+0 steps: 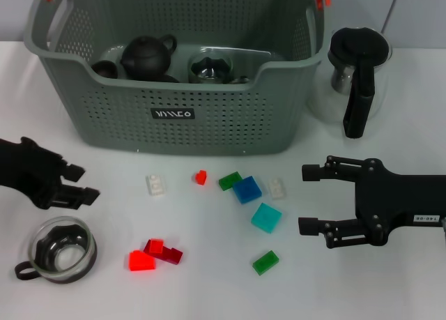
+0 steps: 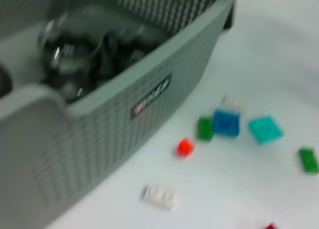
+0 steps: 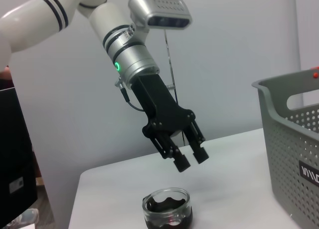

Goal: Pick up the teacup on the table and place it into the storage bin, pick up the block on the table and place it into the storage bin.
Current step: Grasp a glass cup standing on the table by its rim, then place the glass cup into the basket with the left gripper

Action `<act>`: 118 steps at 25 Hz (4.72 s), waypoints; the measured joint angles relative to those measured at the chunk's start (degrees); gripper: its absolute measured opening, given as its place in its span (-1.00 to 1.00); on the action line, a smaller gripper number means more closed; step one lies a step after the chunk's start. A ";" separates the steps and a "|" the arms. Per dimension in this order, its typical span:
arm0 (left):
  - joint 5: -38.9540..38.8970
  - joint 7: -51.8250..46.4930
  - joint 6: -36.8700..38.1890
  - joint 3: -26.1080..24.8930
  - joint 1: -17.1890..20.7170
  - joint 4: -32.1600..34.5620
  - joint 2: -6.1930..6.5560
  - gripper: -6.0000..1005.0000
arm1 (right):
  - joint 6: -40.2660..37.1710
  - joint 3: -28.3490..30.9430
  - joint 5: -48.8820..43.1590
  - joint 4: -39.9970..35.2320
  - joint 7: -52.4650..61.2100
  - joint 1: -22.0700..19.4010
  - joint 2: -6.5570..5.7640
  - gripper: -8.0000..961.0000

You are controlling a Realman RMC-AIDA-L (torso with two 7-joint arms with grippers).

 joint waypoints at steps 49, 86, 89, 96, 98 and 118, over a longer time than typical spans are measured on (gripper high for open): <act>25.09 -7.16 -12.00 13.61 -6.36 15.47 -1.35 -0.09 | 0.79 -0.02 0.00 0.60 -0.61 -0.09 -0.09 0.90; -23.22 -5.89 -7.13 -11.44 -12.47 12.45 6.62 -0.91 | 0.64 0.05 0.00 1.23 -1.31 -0.27 -0.18 0.90; -22.40 -11.92 -16.14 -6.63 -15.15 12.42 6.86 -0.91 | 0.55 0.03 0.00 1.23 -1.06 -0.26 -0.21 0.90; -11.47 -20.29 -35.27 5.70 -24.61 19.45 7.87 -0.91 | 0.49 0.03 0.00 1.23 -0.77 -0.41 -0.33 0.90; -6.64 -21.23 -41.24 8.63 -27.24 23.15 7.02 -0.91 | 0.69 0.02 0.00 1.26 -0.77 -0.44 -0.34 0.90; 37.16 -23.65 -69.45 21.92 -36.80 47.87 -1.58 -0.91 | 0.90 -0.39 0.00 2.07 -1.15 -1.22 -0.35 0.90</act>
